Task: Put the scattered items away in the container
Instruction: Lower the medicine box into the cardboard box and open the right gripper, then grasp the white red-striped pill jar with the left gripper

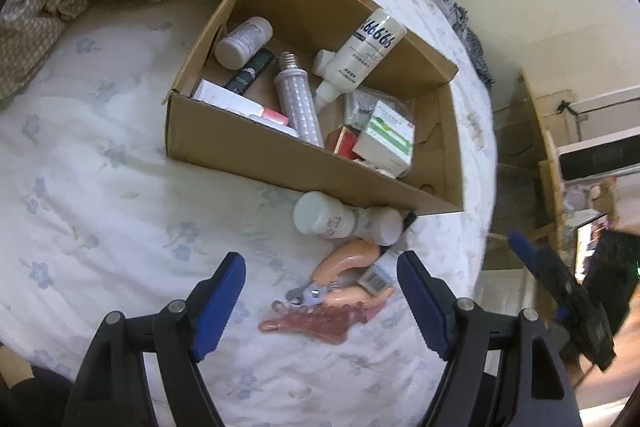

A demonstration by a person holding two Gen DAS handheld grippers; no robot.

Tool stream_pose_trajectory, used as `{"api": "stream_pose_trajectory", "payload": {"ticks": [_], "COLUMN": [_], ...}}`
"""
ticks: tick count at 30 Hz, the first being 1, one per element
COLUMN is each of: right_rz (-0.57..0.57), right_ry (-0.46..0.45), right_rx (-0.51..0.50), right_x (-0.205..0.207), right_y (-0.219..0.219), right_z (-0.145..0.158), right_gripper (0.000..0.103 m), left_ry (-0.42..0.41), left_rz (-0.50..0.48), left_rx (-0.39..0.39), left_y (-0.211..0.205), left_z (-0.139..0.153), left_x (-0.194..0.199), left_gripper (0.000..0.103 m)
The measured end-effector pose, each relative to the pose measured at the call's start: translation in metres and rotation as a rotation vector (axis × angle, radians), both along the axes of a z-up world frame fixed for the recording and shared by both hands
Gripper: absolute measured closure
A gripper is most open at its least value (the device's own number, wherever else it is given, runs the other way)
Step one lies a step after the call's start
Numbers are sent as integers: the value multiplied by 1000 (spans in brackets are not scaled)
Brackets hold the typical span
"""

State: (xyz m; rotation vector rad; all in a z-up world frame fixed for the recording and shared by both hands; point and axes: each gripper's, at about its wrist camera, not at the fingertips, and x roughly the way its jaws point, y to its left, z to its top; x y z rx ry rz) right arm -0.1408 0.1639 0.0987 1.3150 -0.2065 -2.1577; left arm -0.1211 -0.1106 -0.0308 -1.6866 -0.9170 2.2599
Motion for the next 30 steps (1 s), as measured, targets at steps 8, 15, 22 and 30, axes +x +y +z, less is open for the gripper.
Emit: {"api": "stream_pose_trajectory", "payload": {"ticks": [8,15,22,30], "right_rz": [-73,-92,-84,-97], "right_ry": [-34,46,76,60], "right_rx": [-7,23,4,-46], "right_x": [31,28,26,21], "right_y": [32,32,37,46], "right_z": [-23,-5,14,22], "right_gripper": [19,19,19,19], "left_ry": [9,65,83,6], "left_rz": [-122,-350,-379,-372], "left_rx": [-283,-573,-676,-739], "left_y": [36,101,133,132], "left_z": [-5,-20,-38,-67], "left_x": [-5,-14,-37,-58], "left_gripper": [24,24,25,47]}}
